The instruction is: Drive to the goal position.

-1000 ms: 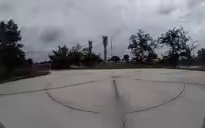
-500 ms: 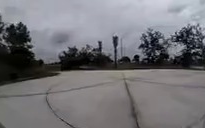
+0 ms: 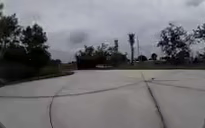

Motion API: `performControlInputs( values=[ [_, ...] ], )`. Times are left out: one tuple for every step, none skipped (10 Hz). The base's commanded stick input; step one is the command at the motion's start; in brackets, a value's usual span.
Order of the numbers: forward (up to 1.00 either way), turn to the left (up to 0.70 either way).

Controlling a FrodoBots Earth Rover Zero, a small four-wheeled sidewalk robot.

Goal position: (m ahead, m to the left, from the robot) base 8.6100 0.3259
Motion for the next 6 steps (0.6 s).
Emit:
performControlInputs(
  values=[
    [0.85, 0.0],
    [0.85, 0.0],
    [0.85, 0.0],
    [0.85, 0.0],
    [0.85, 0.0],
    [0.85, 0.0]
  ],
)
